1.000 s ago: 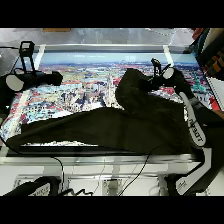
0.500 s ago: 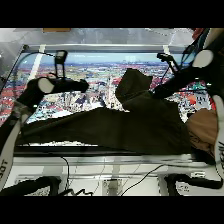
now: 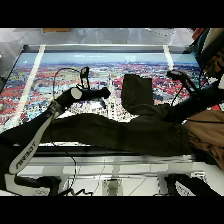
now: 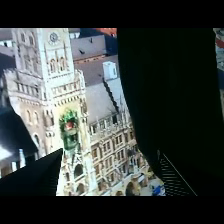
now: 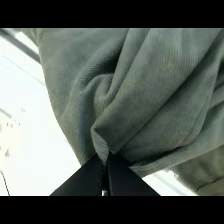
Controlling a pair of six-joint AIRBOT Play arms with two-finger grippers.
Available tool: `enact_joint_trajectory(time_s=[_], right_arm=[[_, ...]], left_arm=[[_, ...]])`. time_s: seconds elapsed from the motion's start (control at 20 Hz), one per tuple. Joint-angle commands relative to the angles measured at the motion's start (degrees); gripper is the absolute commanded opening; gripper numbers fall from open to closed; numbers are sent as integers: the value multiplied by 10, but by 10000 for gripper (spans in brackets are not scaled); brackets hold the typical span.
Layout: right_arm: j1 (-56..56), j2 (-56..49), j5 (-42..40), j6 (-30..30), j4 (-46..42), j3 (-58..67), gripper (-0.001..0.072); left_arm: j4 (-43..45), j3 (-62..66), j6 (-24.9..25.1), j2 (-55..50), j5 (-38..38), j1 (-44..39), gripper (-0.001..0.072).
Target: Fold the clothes and pants, and hang the long-sleeved shirts on hangers.
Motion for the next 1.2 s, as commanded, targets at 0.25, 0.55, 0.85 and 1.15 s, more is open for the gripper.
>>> enact_joint_trajectory(time_s=[0.25,0.55,0.85,1.15], right_arm=[[0,16,-57,6,0,-46,617],[0,17,-61,21,0,-46,616],[0,17,-61,21,15,-46,616],[0,17,-61,21,33,-46,616]], left_arm=[[-108,94,22,-112,8,-33,720],[-13,252,21,-246,-12,-42,719],[-9,328,21,-315,-24,-50,677],[38,339,22,-321,-26,-78,615]])
